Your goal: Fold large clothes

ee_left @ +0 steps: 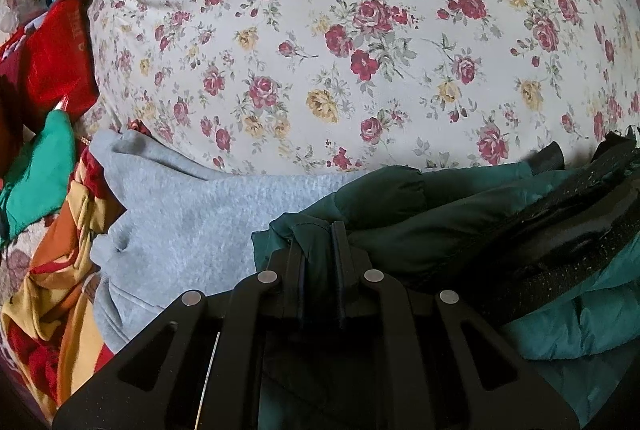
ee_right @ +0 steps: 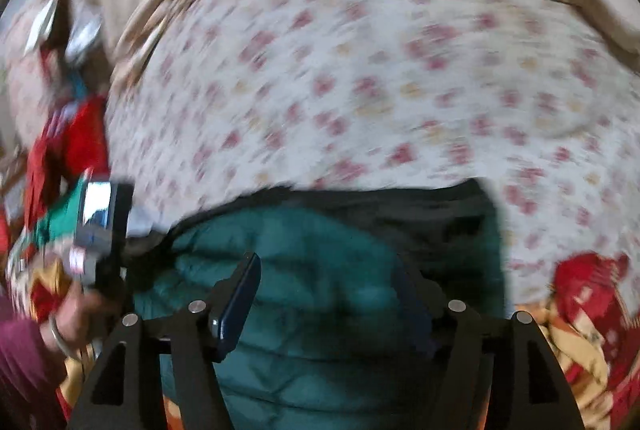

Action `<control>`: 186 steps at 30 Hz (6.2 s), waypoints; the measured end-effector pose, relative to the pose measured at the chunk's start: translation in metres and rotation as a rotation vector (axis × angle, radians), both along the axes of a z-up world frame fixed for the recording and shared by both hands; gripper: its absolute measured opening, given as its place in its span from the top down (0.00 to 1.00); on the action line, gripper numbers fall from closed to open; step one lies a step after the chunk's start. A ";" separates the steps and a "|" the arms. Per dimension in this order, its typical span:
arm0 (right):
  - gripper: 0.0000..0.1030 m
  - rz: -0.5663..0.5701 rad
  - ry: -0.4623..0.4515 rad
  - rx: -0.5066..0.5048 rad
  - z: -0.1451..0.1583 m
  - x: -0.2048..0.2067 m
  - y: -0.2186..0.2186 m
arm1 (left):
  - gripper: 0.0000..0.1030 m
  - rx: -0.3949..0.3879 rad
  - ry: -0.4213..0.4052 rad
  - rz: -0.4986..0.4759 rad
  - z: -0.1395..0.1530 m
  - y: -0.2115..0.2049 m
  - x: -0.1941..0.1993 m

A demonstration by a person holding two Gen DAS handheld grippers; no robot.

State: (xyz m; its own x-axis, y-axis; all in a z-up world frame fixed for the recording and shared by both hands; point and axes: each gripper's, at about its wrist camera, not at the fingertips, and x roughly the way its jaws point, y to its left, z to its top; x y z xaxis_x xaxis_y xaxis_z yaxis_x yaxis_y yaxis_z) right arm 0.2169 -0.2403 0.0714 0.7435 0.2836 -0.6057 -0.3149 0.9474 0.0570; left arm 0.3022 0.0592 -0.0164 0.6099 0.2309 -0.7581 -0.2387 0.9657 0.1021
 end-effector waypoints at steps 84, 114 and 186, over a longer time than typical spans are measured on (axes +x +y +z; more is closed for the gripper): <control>0.03 -0.280 0.276 0.246 -0.084 -0.003 -0.147 | 0.18 -0.687 0.024 -0.137 -0.027 0.078 -0.092; 0.00 -0.123 0.380 0.376 -0.129 0.046 -0.143 | 0.00 -0.757 0.047 -0.169 -0.056 0.051 -0.059; 0.15 -0.277 0.158 0.028 -0.009 -0.197 -0.053 | 0.19 -0.247 -0.103 -0.133 0.057 0.015 -0.280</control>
